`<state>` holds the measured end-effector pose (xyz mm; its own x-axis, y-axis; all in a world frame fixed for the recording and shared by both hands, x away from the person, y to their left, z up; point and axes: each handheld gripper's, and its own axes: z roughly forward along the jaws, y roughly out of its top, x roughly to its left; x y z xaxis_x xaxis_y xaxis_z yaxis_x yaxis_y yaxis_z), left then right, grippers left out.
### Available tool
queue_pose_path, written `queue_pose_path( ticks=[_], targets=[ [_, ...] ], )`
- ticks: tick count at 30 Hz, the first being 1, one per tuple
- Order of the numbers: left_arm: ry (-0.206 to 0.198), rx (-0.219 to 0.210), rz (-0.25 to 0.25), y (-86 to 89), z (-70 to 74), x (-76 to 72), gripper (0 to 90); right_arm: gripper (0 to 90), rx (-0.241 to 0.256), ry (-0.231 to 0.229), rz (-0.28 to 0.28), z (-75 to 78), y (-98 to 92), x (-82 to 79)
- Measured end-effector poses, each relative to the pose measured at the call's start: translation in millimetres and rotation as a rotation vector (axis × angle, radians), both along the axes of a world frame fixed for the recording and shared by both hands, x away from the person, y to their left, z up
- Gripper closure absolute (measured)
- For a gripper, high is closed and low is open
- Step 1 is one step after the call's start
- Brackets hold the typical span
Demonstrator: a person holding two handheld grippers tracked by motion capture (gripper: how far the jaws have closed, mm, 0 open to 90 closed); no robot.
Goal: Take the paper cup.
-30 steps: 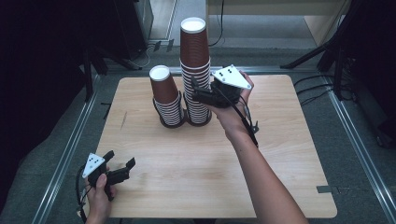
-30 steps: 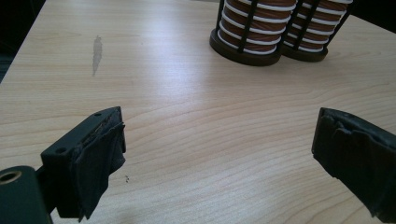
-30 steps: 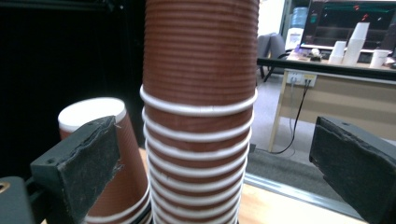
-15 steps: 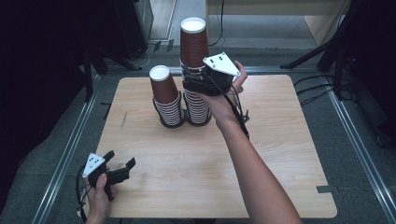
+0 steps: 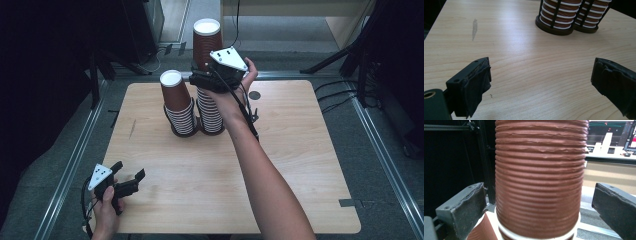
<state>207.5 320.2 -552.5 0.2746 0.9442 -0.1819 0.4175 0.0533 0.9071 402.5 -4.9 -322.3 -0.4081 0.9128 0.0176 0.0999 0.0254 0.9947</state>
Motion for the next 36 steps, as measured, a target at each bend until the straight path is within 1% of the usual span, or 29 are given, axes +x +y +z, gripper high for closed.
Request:
queue_pose_path(
  ticks=[2, 3, 7, 8, 9, 10, 12, 15, 18, 21, 23, 25, 26, 28, 31, 36],
  targets=[
    [0.001, 0.001, 0.001, -0.1, 0.0, 0.0, 3.0, 0.0, 0.009, 0.007, 0.003, 0.4, 0.9, 1.5],
    [0.001, 0.001, 0.002, -0.1, 0.0, 0.1, 3.0, 0.0, 0.024, 0.017, 0.0, 1.5, 2.2, 5.6],
    [-0.001, -0.003, 0.003, 0.1, -0.1, 0.3, 3.0, 0.0, 0.018, 0.023, -0.014, 1.9, 4.3, 10.5],
    [-0.001, -0.004, 0.003, 0.2, -0.1, 0.3, 3.0, 0.0, 0.017, 0.03, -0.017, 1.4, 4.9, 15.0],
    [-0.001, -0.004, 0.003, 0.2, -0.1, 0.3, 3.0, 0.0, 0.017, 0.03, -0.017, 1.4, 4.9, 15.0],
    [-0.001, -0.006, 0.002, 0.3, 0.0, 0.2, 3.0, 0.0, 0.019, 0.043, -0.017, 1.3, 5.6, 18.4],
    [-0.001, -0.006, 0.001, 0.3, 0.0, 0.2, 3.0, 0.0, 0.013, 0.051, -0.008, 1.8, 5.7, 22.2],
    [-0.001, -0.005, 0.001, 0.3, 0.0, 0.3, 3.0, 0.0, 0.014, 0.056, -0.005, 3.2, 6.7, 24.3],
    [-0.001, -0.004, 0.0, 0.2, 0.0, 0.2, 3.0, 0.0, 0.004, 0.056, -0.013, 4.3, 9.1, 26.8],
    [0.0, -0.004, 0.0, 0.0, 0.0, 0.1, 3.0, 0.2, 0.008, 0.062, -0.011, 4.0, 10.0, 28.9],
    [-0.001, -0.005, 0.0, 0.1, 0.0, 0.1, 3.0, 2.7, 0.011, 0.071, -0.003, 3.4, 10.5, 29.8],
    [-0.001, -0.004, -0.001, 0.3, 0.0, 0.1, 3.0, 8.7, 0.015, 0.071, 0.017, 3.0, 11.0, 29.5],
    [-0.001, -0.005, -0.001, 0.3, 0.0, 0.1, 3.0, 9.2, 0.006, 0.06, 0.012, 3.2, 11.5, 28.9],
    [0.0, -0.004, -0.001, 0.1, 0.0, 0.1, 3.0, 9.5, 0.0, 0.058, 0.007, 3.8, 12.5, 28.2],
    [0.0, -0.004, -0.001, -0.1, 0.0, 0.2, 3.0, 9.8, 0.005, 0.064, 0.005, 4.8, 12.3, 28.3],
    [-0.001, -0.004, -0.003, 0.0, 0.0, 0.0, 3.0, 10.3, 0.006, 0.061, 0.0, 6.8, 12.6, 28.0]
  ],
)
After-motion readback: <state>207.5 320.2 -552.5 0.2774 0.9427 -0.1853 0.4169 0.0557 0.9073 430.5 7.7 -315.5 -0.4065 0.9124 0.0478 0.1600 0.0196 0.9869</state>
